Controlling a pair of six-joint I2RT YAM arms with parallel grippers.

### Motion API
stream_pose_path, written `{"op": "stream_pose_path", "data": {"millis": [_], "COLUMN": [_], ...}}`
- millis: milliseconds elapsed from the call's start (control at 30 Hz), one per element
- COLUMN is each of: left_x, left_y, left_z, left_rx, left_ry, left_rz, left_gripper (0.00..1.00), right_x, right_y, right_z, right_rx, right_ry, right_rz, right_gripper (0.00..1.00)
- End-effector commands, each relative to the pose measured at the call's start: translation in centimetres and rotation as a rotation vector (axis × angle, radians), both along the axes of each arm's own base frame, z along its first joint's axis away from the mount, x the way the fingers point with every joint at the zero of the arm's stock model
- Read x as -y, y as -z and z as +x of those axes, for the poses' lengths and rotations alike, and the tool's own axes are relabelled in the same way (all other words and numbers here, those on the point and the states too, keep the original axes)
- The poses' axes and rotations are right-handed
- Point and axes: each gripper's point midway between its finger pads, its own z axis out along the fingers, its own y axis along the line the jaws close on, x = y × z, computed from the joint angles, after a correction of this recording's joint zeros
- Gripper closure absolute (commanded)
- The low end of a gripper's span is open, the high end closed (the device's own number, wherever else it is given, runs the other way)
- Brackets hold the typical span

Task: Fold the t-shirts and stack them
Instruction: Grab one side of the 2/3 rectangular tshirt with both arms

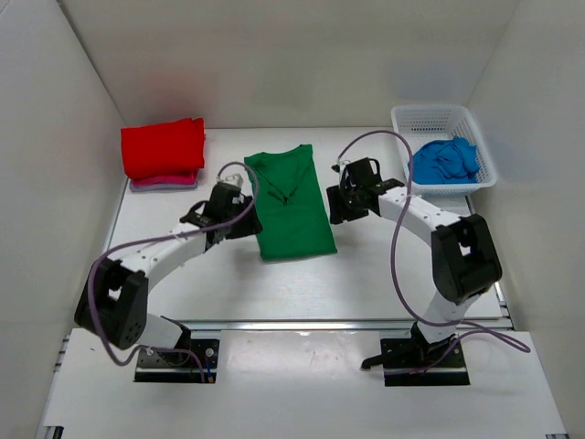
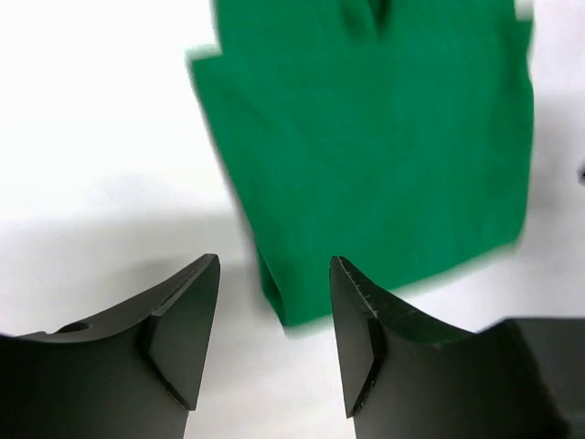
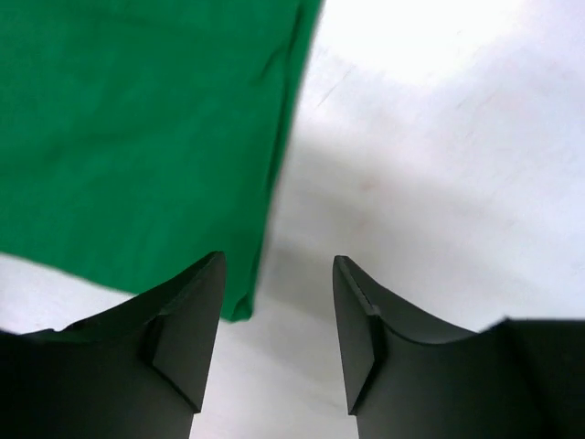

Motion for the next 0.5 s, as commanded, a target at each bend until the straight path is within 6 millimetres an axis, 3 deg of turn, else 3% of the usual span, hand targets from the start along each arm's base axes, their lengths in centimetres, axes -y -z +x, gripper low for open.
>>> {"op": "stream_pose_path", "data": {"millis": [0,133,167,233,333,467], "left_x": [1.7,2.4,2.2,1.9,1.1,1.4], "left_y": [1.2,3.2,3.7,4.2,4.6,3.1], "left_z": [-4.2,-6.8,-7.1,-7.2,-6.8,-5.8], "left_rx": [-0.026,-0.049,-0.039,-0.016,0.004,0.061], "left_ry": [0.035,-0.018,-0.030,-0.056,-0.099,-0.115], "left_rz": [-0.014,-0.068,-0.052,-0.041,-0.051,-0.090], "left_gripper": [0.38,0.38,0.38,0.38,0.38,0.38], "right_x": [-1.1,-1.2,-1.6,-1.2,-1.3,-1.3], "right_y": [-0.2,1.1,0.1,1.8,2.1,2.0], "right_z": [-1.9,-3.7,-3.2,-4.5,-4.7,-4.8], "right_rx": [0.028,0.033,0.092,0.084,0.072,0.076], "right_ry": [0.017,0.054,0.062,0.083,0.084,0.092], "right_rz": [0.042,0.063,0.069,0.054,0.079,0.082], "right_gripper": [0.53,0.51,0.49,0.47,0.47,0.48]}}
